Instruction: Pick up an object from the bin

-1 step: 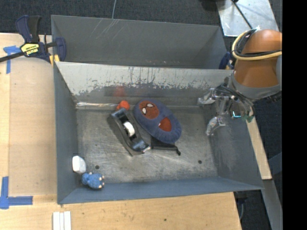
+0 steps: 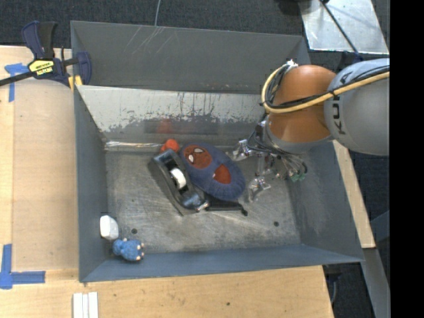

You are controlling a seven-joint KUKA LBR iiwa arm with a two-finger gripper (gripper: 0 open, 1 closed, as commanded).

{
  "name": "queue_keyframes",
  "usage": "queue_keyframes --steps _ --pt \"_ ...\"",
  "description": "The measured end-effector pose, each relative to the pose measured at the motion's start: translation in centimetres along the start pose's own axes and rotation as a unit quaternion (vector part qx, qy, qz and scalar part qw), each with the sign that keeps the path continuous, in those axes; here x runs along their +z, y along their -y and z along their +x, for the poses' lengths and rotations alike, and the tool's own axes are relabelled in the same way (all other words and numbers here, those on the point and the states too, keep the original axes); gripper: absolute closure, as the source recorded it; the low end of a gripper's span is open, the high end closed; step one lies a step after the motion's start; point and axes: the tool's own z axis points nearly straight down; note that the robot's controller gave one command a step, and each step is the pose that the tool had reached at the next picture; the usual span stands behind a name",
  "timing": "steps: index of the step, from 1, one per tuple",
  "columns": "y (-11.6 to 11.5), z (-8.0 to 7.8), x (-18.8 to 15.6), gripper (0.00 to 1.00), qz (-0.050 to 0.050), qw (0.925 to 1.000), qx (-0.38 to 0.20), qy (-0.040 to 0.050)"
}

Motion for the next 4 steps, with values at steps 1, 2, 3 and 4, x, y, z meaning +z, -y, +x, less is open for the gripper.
queue_keyframes --steps 1,2,3,4 --pt "-8.4 0.8 -2.8 0.0 -0.002 0.9994 0.036 0.0018" --pt "-9.0 3.8 -4.9 0.0 -0.002 0.9932 0.117 -0.0017" --pt "-11.8 -1.5 -0.1 0.0 0.002 0.9793 0.202 -0.0015" --pt "-12.7 -3.1 -0.1 0.0 -0.003 0.892 0.452 -0.0013"
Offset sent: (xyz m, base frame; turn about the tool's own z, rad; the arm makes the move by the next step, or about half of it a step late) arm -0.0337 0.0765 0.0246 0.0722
